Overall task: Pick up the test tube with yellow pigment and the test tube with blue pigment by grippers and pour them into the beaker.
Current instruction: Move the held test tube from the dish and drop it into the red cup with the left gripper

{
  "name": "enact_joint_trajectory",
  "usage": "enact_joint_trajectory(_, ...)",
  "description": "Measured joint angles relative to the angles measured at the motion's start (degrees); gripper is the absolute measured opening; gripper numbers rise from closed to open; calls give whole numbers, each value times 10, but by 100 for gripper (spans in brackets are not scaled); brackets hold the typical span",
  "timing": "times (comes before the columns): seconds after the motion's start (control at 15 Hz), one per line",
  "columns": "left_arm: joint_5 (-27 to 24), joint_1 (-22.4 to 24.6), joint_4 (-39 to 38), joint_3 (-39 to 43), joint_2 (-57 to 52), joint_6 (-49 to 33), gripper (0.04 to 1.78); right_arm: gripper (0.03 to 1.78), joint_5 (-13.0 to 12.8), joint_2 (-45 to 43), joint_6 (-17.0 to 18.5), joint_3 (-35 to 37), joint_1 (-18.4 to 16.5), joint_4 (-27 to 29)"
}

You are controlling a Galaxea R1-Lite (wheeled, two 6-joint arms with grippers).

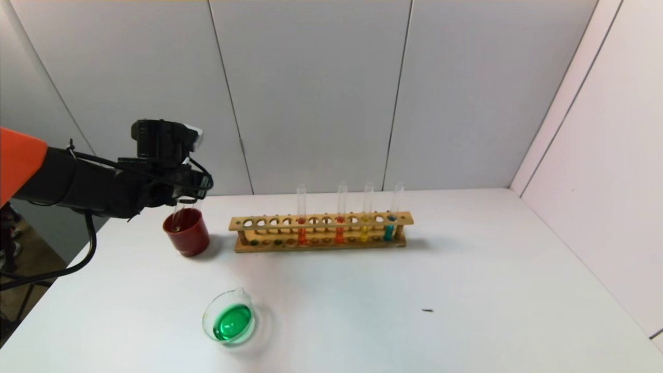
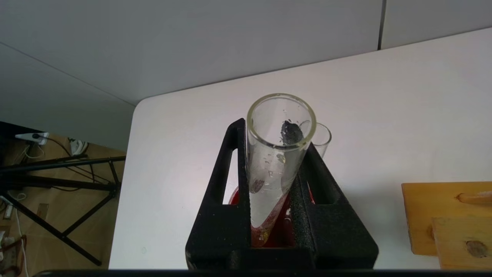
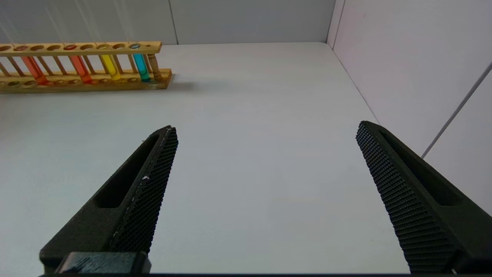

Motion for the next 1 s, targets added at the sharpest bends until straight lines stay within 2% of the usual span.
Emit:
enact_joint_trajectory(0.4, 1, -1, -60, 58, 3, -5, 34, 170, 0, 0, 0, 0, 0, 0)
enact_joint_trajectory(0.6, -2, -1, -65, 76, 0, -5, 45, 170, 0, 0, 0, 0, 0, 0)
enact_joint_trajectory(0.73, -4, -1, -69, 83, -3, -5, 66, 170, 0, 0, 0, 0, 0, 0)
enact_joint_trajectory(1.0, -6, 0, -70, 94, -27, -5, 133, 170, 0, 0, 0, 0, 0, 0)
